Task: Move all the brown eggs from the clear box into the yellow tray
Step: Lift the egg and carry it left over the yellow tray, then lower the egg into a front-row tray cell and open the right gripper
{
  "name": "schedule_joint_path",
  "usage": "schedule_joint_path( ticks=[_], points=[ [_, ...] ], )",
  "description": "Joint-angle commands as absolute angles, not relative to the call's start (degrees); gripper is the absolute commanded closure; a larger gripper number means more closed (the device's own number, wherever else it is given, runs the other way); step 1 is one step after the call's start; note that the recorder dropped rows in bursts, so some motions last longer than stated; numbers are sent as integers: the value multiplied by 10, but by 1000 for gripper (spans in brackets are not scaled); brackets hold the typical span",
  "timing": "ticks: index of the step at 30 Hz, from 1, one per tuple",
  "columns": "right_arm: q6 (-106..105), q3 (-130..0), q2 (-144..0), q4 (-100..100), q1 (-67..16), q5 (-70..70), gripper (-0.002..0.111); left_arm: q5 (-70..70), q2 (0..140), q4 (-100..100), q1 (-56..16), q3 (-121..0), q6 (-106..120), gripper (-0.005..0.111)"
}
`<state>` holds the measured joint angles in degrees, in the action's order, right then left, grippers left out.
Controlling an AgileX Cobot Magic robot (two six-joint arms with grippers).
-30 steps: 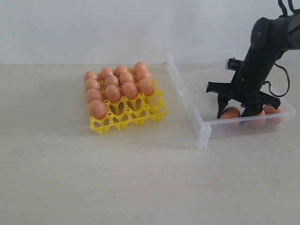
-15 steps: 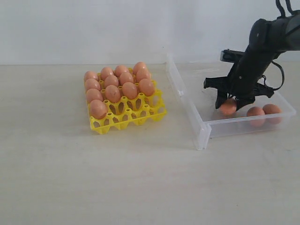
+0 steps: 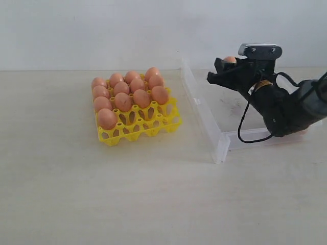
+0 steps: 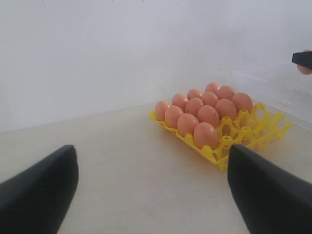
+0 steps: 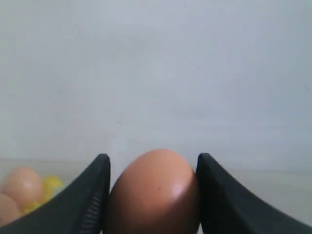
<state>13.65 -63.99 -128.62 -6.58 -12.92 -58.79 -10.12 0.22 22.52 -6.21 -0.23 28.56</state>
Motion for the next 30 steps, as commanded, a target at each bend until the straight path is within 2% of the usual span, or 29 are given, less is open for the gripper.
schedule_joint_path(
  ticks=[1,5,8,17,30],
  points=[
    [270,-636,-1284,-281,-104,-700,108,-101,0,229,-66,0,281,29],
    [320,-680,-1281,-463,-109,-700,108,-101,0,229,-66,0,281,29],
    [331,-703,-1281,-507,-133,-700,108,-101,0,229,-66,0,281,29],
    [344,-738,-1328,-518,-235,-700,108,-101,0,229,-66,0,281,29],
    [430,-779,-1365,-516,-271,-668,108,-101,0,229,-66,0,281,29]
  ],
)
